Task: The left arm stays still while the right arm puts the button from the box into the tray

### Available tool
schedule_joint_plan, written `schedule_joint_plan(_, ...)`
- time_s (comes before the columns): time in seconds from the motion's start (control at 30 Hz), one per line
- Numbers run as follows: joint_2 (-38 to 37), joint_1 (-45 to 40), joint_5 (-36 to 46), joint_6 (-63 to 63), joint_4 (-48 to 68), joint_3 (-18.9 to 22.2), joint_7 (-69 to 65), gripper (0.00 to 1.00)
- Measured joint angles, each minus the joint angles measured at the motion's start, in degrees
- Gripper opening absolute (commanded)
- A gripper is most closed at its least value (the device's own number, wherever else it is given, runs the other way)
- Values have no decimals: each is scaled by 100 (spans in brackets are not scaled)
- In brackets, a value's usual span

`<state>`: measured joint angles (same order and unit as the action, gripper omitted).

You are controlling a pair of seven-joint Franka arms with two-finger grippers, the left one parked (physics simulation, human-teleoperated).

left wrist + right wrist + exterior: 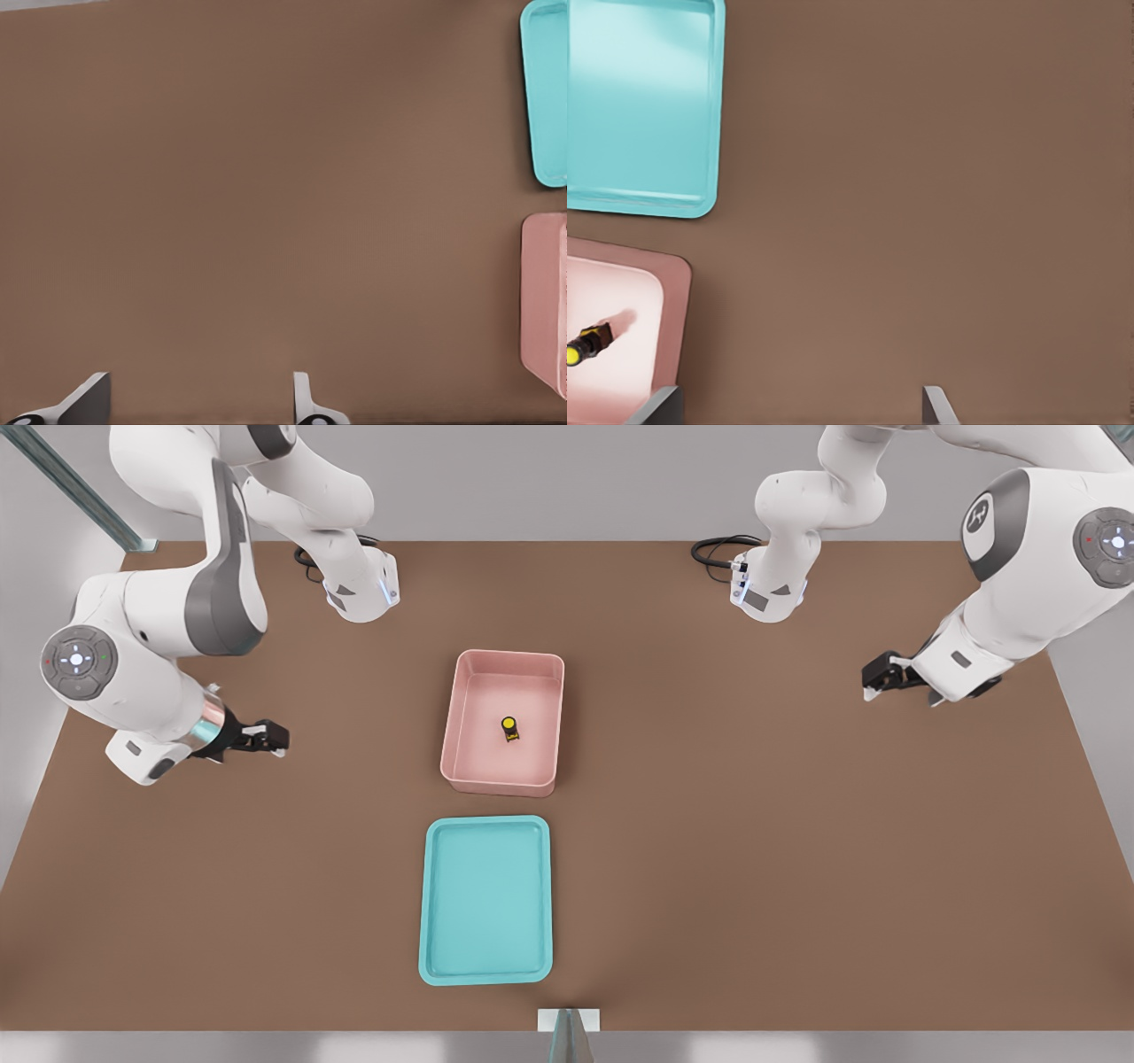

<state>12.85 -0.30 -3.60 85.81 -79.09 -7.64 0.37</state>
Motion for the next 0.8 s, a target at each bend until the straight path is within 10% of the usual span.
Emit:
schedule_joint_plan(0.37, -85, 971, -454, 2204, -3173, -2130, 581, 100)
schedule_joint_plan(0.8, 1118, 1630, -2081, 4570, -3747, -2294, 2827, 100)
